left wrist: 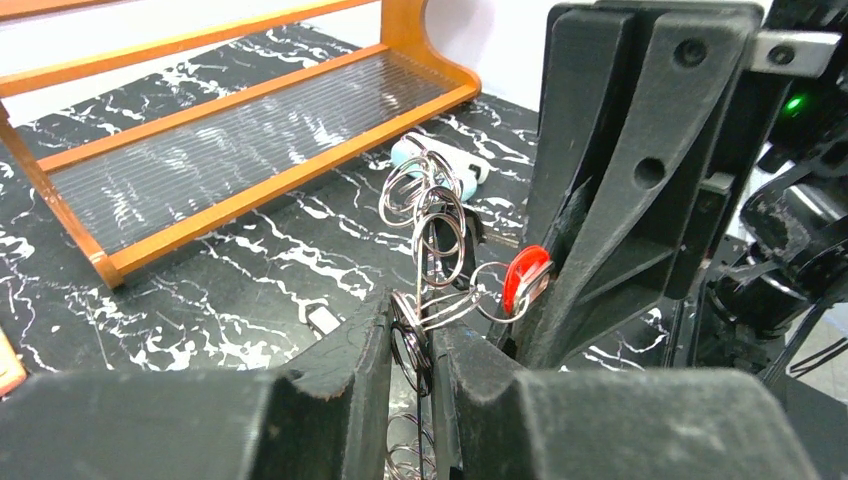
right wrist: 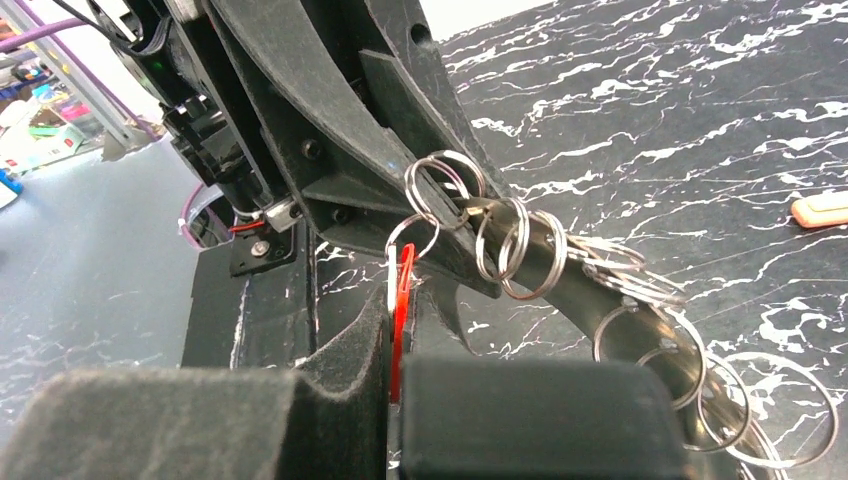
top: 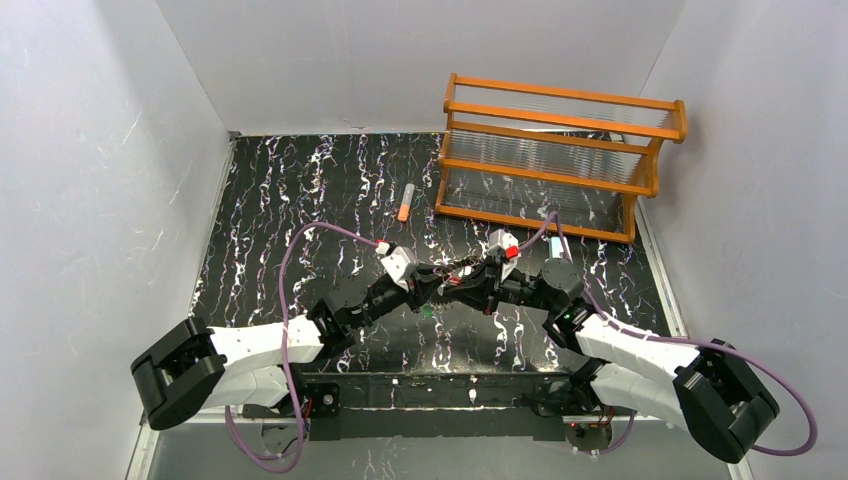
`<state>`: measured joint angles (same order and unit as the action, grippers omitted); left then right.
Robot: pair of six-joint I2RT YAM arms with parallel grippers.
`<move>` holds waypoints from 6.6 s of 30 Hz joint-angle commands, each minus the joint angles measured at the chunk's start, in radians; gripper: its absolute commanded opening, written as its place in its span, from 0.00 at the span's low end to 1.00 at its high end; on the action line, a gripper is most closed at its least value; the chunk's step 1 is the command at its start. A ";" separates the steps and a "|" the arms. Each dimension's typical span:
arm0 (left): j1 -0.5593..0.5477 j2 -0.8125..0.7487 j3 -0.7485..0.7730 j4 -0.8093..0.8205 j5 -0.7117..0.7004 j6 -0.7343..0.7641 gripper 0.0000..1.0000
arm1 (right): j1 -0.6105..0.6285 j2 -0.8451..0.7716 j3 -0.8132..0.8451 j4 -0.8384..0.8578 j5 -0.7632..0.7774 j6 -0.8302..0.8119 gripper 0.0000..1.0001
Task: Remove the keys from the keyring
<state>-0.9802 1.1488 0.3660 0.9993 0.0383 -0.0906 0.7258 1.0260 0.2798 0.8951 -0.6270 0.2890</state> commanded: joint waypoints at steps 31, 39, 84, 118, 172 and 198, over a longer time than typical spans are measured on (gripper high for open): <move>-0.077 0.040 0.058 -0.326 0.039 0.399 0.00 | -0.016 0.119 0.718 -1.130 -0.177 -0.027 0.01; -0.077 0.110 0.045 -0.286 0.145 0.405 0.00 | -0.057 0.177 0.812 -1.162 -0.213 0.083 0.07; -0.009 0.249 -0.069 0.251 0.120 -0.061 0.00 | -0.131 0.436 1.161 -1.462 -0.101 -0.032 0.52; -0.004 0.210 -0.069 0.254 0.078 -0.087 0.00 | -0.071 0.285 0.656 -1.210 -0.071 -0.017 0.29; 0.143 0.100 0.091 -0.045 0.363 0.014 0.38 | -0.052 0.246 0.835 -1.499 0.028 -0.600 0.01; 0.150 0.079 0.023 -0.037 0.188 -0.143 0.00 | -0.069 0.034 0.624 -1.158 0.072 -0.481 0.01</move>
<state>-0.8398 1.2640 0.4305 0.9672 0.3767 -0.1688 0.6682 1.1477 0.9482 -0.4484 -0.5571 -0.2646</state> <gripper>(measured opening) 0.009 0.031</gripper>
